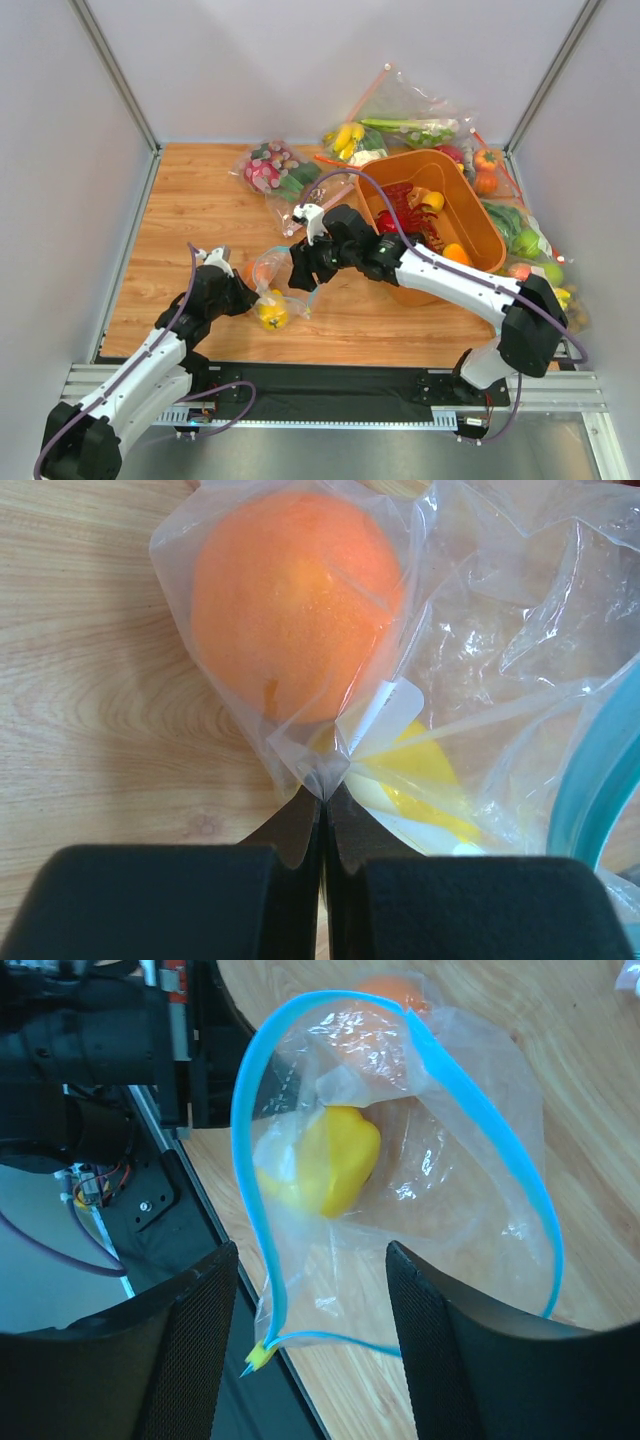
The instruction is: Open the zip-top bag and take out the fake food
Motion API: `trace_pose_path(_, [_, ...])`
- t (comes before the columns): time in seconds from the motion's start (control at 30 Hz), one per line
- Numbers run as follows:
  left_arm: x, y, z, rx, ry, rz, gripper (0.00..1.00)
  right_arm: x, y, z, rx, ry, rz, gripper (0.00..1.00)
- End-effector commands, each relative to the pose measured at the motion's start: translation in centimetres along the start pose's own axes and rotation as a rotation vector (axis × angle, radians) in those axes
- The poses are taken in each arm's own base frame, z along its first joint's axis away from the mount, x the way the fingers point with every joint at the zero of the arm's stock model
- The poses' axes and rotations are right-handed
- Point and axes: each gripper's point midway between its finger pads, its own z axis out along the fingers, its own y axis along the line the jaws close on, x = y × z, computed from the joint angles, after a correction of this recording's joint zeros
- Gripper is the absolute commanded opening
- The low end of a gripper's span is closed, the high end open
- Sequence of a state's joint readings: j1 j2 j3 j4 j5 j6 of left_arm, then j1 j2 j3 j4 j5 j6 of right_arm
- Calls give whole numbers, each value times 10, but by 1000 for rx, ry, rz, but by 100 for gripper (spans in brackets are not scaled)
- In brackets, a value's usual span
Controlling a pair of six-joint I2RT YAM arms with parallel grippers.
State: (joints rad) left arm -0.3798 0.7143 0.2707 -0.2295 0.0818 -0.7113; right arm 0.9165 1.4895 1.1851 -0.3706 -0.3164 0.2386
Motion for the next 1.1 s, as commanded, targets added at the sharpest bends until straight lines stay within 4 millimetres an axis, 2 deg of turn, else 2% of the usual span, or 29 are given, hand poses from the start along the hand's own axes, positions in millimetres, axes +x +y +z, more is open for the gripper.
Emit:
trace_pose_path(0.0, [-6, -6, -5, 18, -9, 12, 0, -24, 6, 11, -34, -59, -2, 62])
trace_pose_path(0.13, [-5, -6, -5, 24, -12, 14, 0, -17, -5, 29, -7, -23, 2, 60])
trace_pose_path(0.33, [-1, -5, -4, 32, -8, 9, 0, 3, -23, 61, 34, 49, 16, 57])
trace_pose_path(0.43, [2, -3, -3, 31, -3, 5, 0, 18, -41, 77, 101, 81, 40, 57])
trace_pose_path(0.63, [4, -2, -3, 31, -1, 4, 0, 37, -59, 95, 197, 114, 36, 56])
trace_pose_path(0.77, [7, 0, -2, 27, 4, -2, 0, 55, -55, 103, 201, 167, 11, 56])
trace_pose_path(0.9, [10, 4, 0, 17, 7, -6, 0, 70, -39, 104, 155, 212, 4, 56])
trace_pose_path(1.07, [13, 7, 3, 10, 8, -20, 0, 71, -21, 97, 78, 215, 47, 56])
